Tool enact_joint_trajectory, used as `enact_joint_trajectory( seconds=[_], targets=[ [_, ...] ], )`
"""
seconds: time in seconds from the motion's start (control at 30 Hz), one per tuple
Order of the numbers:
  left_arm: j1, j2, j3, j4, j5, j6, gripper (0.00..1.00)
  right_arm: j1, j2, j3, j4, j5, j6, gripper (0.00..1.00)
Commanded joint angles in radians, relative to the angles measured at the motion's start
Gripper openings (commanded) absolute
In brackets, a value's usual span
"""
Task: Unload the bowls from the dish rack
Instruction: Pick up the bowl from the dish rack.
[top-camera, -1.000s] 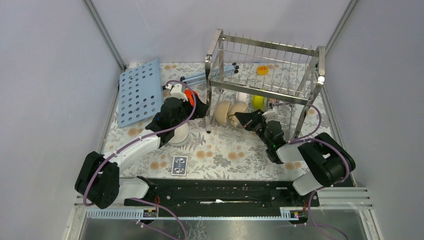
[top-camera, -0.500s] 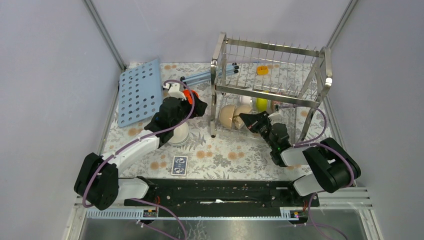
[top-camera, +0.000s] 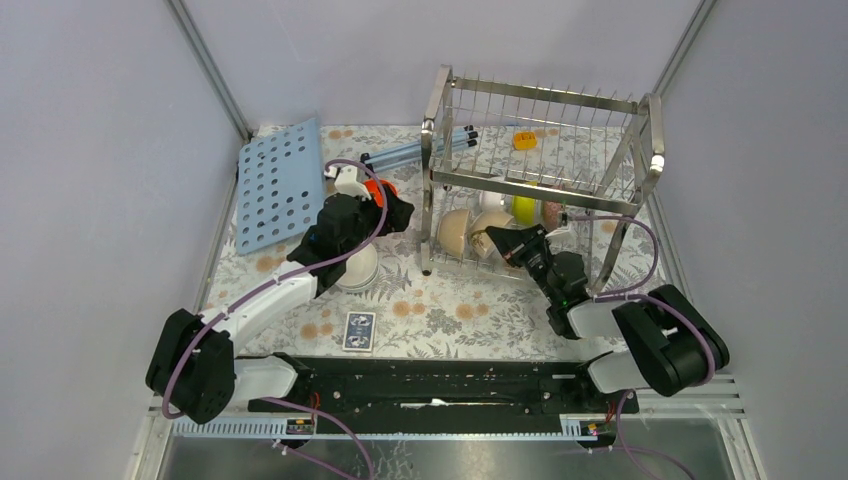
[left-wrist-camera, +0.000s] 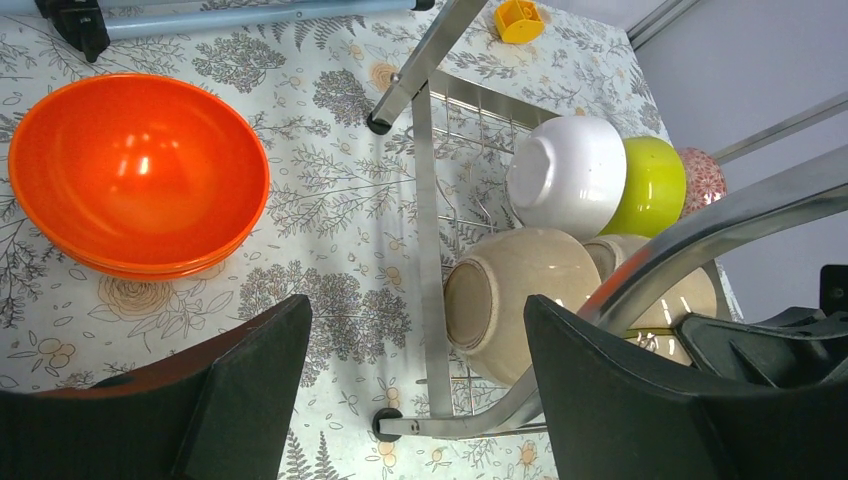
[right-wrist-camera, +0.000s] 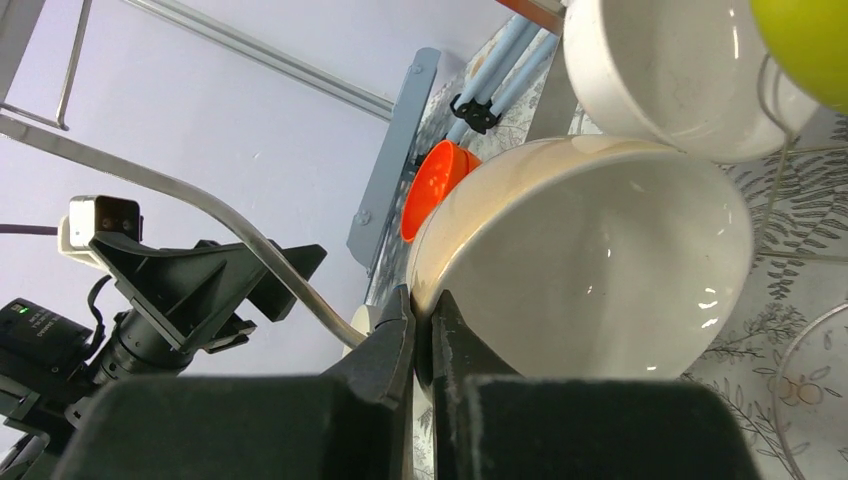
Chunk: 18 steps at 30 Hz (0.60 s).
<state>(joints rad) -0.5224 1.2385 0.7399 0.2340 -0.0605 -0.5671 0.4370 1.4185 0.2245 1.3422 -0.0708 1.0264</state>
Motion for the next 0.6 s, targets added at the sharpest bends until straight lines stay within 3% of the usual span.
enact_joint_trajectory(
  seconds=[0.0, 0.4, 0.57],
  targets=[
    [0.004, -0.032, 0.003, 0.039, -0.027, 0.024, 0.82, -0.031, -0.086, -0.006, 0.091, -0.035, 0.008, 0.00],
    [0.004, -0.066, 0.003, 0.010, -0.021, 0.005, 0.82, -0.060, -0.153, 0.008, 0.098, -0.191, 0.039, 0.00],
    [0.005, -0.138, 0.002, -0.058, -0.025, -0.019, 0.82, -0.061, -0.276, -0.026, 0.029, -0.272, 0.060, 0.00]
  ],
)
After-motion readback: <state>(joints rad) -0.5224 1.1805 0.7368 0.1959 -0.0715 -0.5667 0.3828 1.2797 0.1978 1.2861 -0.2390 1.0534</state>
